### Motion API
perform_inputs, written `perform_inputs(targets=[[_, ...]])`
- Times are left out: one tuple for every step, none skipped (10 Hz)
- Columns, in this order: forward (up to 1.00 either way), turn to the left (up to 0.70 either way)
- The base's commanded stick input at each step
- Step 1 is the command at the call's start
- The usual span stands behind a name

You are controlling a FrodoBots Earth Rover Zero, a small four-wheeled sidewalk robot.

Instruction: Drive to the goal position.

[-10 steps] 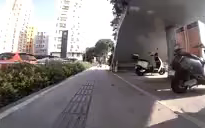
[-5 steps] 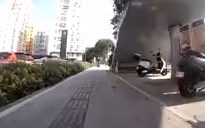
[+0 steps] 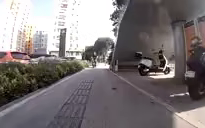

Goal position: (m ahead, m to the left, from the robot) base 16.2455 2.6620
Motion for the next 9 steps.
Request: perform_inputs(targets=[[0.45,0.0],[0.45,0.0],[0.45,0.0],[0.45,0.0],[0.45,0.0],[0.45,0.0],[0.45,0.0],[0.45,0.0],[0.45,0.0]])
